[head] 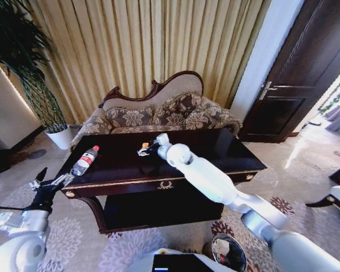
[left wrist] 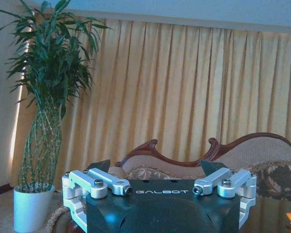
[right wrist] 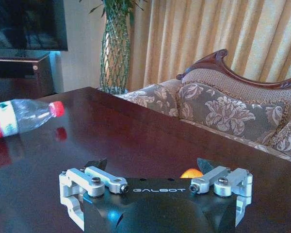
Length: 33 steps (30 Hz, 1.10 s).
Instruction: Move to the front of the table and place the trash on the table into the trash bin.
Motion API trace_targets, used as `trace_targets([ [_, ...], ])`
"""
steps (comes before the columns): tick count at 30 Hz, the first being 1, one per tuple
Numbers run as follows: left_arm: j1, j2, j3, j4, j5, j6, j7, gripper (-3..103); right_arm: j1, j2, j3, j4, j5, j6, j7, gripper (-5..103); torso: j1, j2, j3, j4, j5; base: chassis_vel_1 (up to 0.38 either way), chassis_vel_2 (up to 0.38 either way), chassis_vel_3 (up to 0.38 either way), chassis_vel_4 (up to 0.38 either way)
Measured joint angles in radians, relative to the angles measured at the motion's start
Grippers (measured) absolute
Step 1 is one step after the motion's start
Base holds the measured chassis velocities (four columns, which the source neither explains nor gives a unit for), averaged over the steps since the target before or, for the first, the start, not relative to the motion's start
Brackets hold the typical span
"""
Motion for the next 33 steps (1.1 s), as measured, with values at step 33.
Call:
trace_targets([
  [33, -0.006, -0.009, -0.003, 0.005, -0.014, -0.008, 0.001, 100, 0.024, 0.067, 0.022, -0.233, -0.036, 0.001, 0.000, 99, 0.000, 0.000, 0.000, -0.0003, 0.0001, 0.000, 0.000, 0.000, 0.000],
])
